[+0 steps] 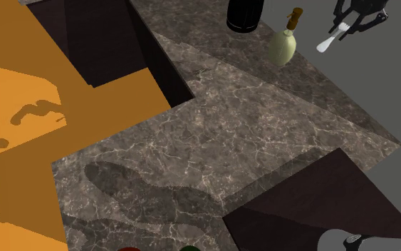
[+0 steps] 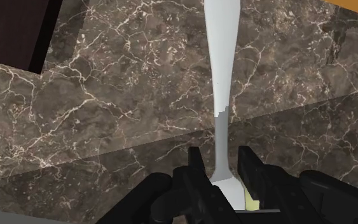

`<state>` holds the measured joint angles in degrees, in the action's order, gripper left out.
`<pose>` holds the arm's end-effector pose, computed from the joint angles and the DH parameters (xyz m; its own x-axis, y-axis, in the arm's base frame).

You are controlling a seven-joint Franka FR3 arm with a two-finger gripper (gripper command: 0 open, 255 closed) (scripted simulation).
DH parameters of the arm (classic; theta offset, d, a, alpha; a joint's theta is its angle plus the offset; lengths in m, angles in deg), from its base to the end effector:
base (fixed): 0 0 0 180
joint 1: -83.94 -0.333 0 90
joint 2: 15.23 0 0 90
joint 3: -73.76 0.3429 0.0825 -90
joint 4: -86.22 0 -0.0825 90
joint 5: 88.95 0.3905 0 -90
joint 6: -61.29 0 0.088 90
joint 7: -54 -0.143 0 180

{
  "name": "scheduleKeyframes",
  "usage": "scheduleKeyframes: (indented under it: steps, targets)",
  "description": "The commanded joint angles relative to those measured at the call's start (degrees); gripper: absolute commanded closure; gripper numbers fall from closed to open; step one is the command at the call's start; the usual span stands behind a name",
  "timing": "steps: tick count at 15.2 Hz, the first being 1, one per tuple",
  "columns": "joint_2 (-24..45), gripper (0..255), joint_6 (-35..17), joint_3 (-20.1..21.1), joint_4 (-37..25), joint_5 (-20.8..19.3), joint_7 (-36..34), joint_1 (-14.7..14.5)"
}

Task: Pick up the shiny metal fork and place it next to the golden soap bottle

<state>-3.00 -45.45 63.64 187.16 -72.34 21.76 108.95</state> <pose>0.5268 -0.3244 0.4259 0.3002 -0.9282 -0.2200 -0.9520 -0.2771 -0.1300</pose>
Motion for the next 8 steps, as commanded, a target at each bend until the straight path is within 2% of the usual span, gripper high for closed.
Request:
scheduleKeyframes:
  steps: [1, 8]
  targets:
    - [0.27, 255, -1.38, 0.03, 1.13, 0.18, 0.41, -0.01]
    - [2.0, 255, -6.01, 0.23, 4.23, 1.0, 1.78, -0.04]
